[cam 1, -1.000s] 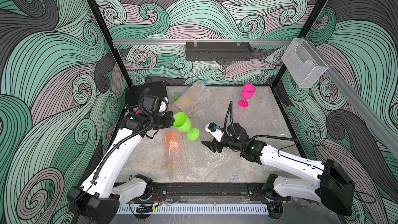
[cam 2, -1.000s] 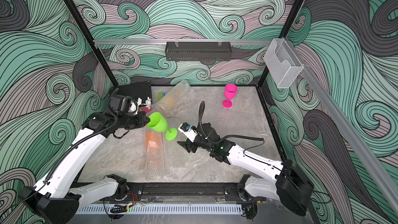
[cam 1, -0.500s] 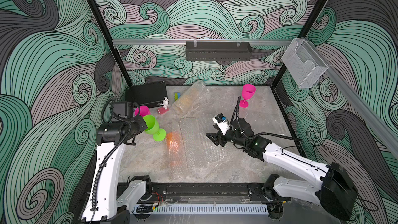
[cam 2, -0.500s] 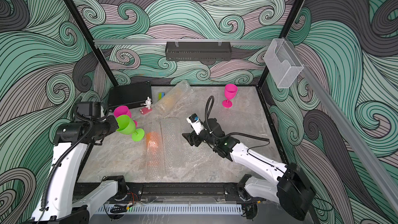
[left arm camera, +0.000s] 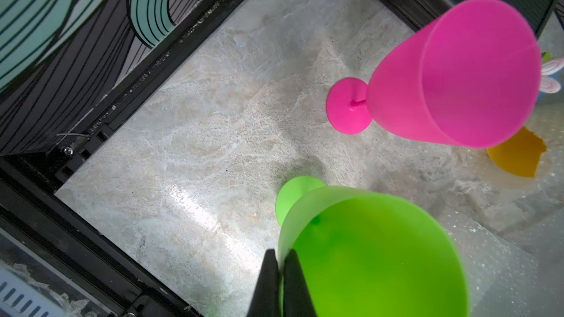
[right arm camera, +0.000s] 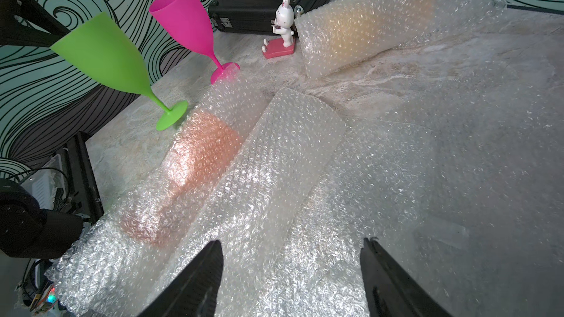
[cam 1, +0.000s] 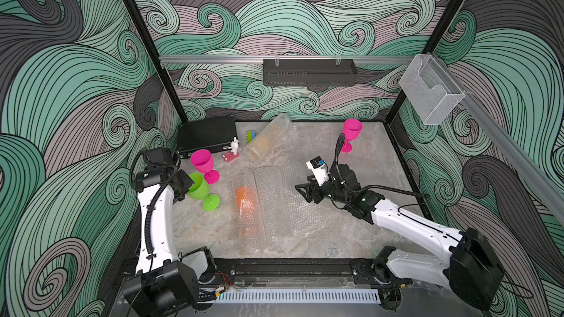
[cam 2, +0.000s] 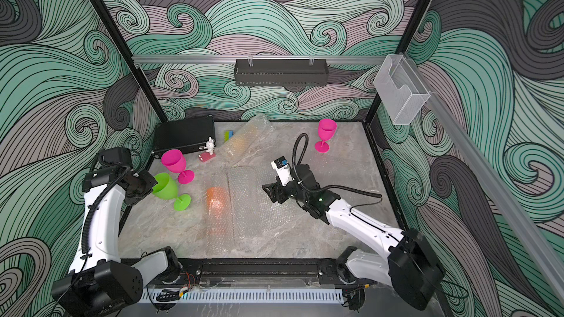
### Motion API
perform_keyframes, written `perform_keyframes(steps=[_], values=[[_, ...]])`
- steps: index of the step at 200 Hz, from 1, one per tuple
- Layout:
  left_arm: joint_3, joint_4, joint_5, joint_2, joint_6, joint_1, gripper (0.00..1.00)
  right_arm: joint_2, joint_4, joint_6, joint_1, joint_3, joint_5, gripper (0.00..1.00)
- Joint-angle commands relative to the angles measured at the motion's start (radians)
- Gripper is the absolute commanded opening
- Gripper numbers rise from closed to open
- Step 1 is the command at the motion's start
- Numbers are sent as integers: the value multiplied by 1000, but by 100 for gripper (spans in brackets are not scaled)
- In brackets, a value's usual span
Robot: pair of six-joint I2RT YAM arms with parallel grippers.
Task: Unpack wine glasses from bubble wrap
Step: Place the wine glass at the center of the board.
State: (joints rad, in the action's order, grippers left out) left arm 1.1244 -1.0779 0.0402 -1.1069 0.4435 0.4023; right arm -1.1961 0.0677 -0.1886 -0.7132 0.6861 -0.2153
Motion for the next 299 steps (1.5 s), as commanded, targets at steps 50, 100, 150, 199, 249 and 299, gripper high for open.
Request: perform_keyframes(steps=[50, 100, 150, 199, 249, 299], values=[[-16, 74, 102, -71, -55, 27, 0, -36, -4, -32, 4, 39, -34, 74], [4, 44, 32, -155, -53, 26, 19, -34, -16, -40, 3, 38, -31, 74], [7, 48, 8, -159, -65, 27, 53, -42, -20, -52, 3, 41, -35, 74], [42, 34, 24, -132, -82, 26, 59, -46, -34, -60, 3, 58, -42, 74], [70, 67, -36, -84, -100, 26, 63, -54, -44, -60, 3, 70, -52, 74], [152, 45, -93, -27, -91, 8, 66, -58, -86, -67, 3, 99, -56, 73]])
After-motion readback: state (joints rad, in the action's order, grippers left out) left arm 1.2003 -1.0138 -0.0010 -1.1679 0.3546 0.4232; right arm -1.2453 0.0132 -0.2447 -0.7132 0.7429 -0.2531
